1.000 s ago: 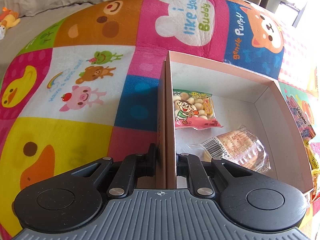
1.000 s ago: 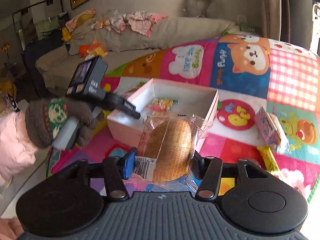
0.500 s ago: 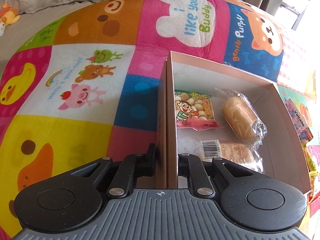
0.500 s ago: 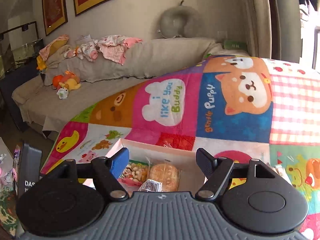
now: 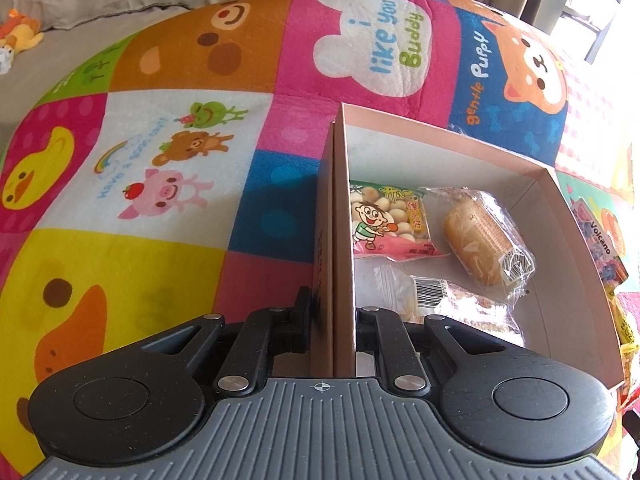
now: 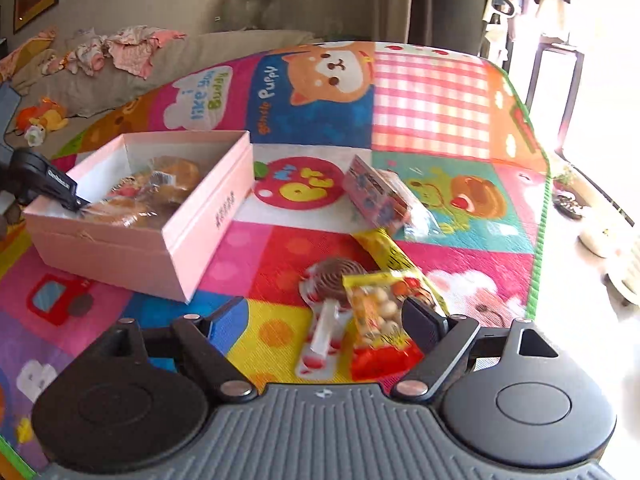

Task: Organize objects
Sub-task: 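Move the right gripper toward the red-and-yellow egg-biscuit bag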

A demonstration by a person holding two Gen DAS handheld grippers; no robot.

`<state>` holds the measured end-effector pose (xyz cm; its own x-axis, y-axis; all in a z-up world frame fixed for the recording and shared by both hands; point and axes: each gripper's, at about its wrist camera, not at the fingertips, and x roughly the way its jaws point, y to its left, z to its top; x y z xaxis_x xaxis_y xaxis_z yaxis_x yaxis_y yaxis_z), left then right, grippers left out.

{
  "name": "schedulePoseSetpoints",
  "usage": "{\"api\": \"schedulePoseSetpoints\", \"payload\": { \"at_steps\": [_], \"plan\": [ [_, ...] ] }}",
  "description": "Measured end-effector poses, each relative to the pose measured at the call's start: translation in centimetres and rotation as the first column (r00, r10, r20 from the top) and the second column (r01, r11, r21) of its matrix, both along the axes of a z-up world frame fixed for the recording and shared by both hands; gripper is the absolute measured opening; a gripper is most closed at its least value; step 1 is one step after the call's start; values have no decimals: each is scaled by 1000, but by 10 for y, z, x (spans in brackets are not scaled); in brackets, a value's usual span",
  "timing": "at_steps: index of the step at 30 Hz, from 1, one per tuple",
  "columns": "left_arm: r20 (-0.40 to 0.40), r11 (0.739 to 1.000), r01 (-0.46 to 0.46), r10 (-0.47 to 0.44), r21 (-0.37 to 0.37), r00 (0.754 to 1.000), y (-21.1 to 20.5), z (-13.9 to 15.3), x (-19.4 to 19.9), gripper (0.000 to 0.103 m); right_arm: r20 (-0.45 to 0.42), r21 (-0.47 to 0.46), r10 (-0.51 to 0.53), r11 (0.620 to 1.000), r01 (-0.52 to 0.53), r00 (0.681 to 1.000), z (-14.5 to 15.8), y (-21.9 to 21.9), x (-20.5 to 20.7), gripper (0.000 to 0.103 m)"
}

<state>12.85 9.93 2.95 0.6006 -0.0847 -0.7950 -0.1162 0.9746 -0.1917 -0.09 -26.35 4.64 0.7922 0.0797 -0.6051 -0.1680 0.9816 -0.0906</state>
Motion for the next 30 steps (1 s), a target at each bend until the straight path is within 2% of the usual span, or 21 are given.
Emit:
{"api": "schedulePoseSetpoints", "payload": {
  "at_steps": [3, 7, 10, 15, 24, 30],
  "plan": [
    [0, 1000, -3, 3, 4, 1000, 0, 0, 0, 15, 7, -12, -45, 999, 45, 999, -13, -9, -6, 88],
    [-1, 1000, 0, 0, 28, 1000, -4, 1, 0, 15, -26, 69, -110, 991, 111, 994, -26, -22, 0, 88],
    [-2, 1000, -2, 2, 31, 1000, -4, 1, 0, 15, -19, 121, -160, 979, 161, 987, -25, -31, 3, 90],
    [9, 999, -3, 3, 38, 1000, -6, 0, -2, 15, -38, 166, -175, 970, 179, 984, -27, -37, 5, 95],
    [22, 998, 1, -2, 61, 1000, -10, 0, -4, 15, -26, 169, -200, 965, 201, 979, -26, -39, 4, 97],
    [16, 999, 0, -1, 50, 1000, -8, 0, -3, 15, 26, 84, -135, 988, 133, 990, -19, -29, 13, 97]
  ]
}}
